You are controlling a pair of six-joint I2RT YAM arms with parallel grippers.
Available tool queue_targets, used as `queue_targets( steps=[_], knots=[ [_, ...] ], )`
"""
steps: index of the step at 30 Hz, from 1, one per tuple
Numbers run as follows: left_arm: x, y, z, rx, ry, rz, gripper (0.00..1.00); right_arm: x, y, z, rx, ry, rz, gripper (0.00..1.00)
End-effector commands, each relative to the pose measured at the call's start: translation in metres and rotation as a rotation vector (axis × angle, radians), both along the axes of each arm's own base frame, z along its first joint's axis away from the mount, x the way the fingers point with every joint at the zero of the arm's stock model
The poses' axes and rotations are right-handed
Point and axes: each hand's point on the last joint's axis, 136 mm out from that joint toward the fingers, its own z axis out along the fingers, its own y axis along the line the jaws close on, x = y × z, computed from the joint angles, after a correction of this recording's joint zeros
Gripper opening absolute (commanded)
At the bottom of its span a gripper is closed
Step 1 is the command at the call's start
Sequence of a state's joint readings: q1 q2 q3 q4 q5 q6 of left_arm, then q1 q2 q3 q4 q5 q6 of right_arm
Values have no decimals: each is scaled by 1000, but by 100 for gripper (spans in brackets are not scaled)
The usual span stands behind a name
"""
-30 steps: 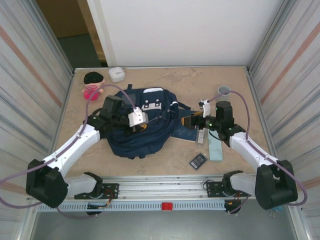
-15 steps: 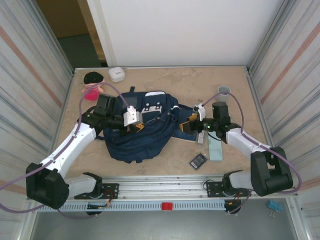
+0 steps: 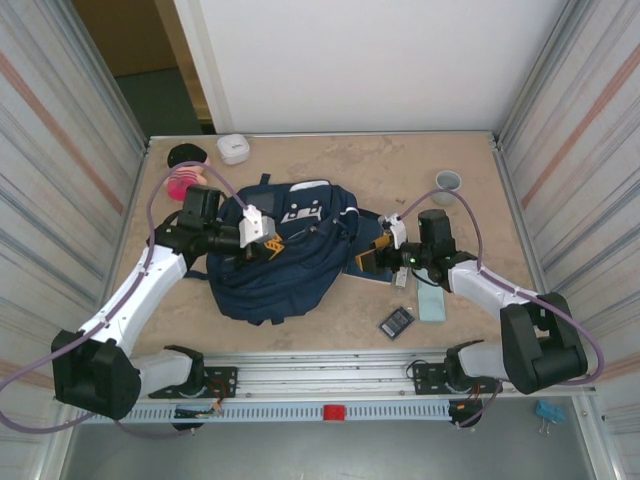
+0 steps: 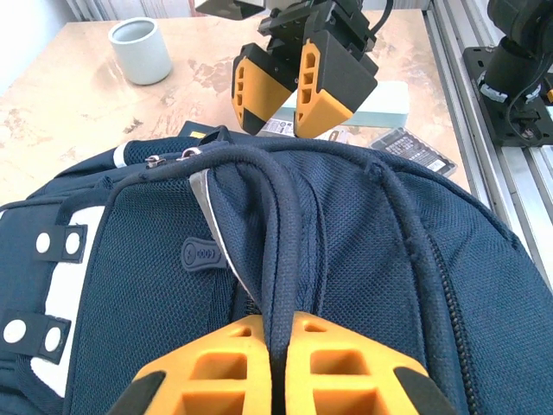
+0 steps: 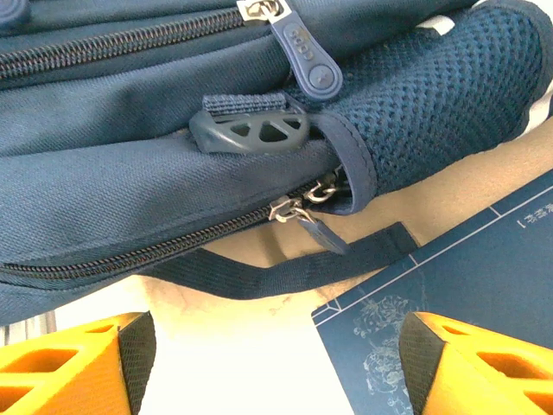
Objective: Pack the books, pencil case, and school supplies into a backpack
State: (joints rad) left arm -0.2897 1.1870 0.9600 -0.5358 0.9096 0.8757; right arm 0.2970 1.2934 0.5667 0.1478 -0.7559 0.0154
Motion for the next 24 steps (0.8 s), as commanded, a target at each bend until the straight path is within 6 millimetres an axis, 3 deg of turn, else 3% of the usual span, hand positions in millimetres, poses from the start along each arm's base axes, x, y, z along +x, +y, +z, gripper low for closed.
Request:
queue_targets(
  steps=[1,11,17,24],
  knots=[
    [-14,-7,46,-133,-81,-93,0,-2,3,7,22,-37,15,76],
    [-14,3,53,-191,-39,-104,0,-8,13,5,65,-44,106,76],
    [-12,5,51,-185,-29,-106,0,-13,29,-2,66,-25,193,74],
    [-15,5,55,-176,-22,-135,0,9,42,-12,27,-81,200,72]
  ],
)
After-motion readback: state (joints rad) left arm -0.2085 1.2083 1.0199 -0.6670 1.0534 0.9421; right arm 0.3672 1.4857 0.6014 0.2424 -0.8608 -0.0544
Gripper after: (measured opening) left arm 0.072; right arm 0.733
